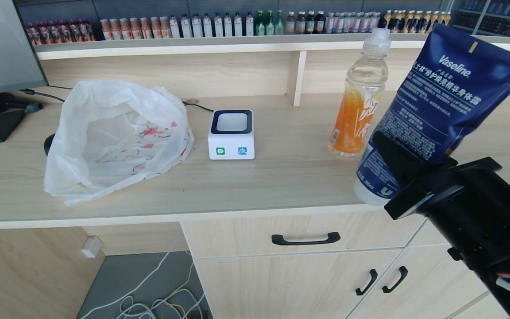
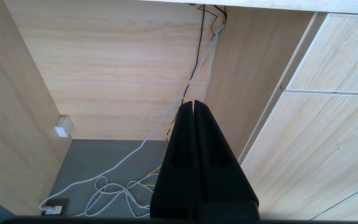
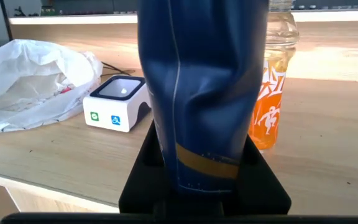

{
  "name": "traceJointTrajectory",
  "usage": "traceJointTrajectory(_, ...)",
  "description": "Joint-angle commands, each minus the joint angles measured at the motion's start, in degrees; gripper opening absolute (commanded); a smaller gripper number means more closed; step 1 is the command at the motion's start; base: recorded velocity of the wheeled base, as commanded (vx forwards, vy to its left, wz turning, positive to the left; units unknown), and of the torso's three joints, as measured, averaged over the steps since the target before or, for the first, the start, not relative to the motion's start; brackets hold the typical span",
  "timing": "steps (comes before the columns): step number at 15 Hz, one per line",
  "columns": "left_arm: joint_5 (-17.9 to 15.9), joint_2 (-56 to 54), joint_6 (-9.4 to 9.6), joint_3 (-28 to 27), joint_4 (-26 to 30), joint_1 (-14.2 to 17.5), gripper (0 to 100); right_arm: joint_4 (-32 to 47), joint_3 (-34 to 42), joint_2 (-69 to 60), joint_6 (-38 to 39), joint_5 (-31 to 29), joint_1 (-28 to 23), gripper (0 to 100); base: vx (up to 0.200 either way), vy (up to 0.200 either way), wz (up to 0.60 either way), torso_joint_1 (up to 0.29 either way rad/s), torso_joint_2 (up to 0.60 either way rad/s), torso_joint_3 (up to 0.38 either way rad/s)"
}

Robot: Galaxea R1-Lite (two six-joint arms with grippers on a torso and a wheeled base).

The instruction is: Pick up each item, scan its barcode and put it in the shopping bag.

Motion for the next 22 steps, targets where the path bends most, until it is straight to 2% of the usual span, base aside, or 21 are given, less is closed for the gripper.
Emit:
traceJointTrajectory(1,0.0,0.0,0.13,0.0,0.0,0.0,0,0.0,-0.7,-0.1,-0.8,0.0,0.0,0,0.0,0.0,0.0,0.0,0.0,0.0)
traceJointTrajectory(9,0.0,0.0,-0.05,0.0,0.1,0.0,0,0.2,-2.7,0.0,-4.8,-1.8,0.2,0,0.0,0.0,0.0,0.0,0.0,0.0)
traceJointTrajectory(22,0.0,0.0,-0.22,0.0,0.0,0.0,0,0.4,-3.9,0.4,-5.9,-1.8,0.0,0,0.0,0.2,0.0,0.0,0.0,0.004)
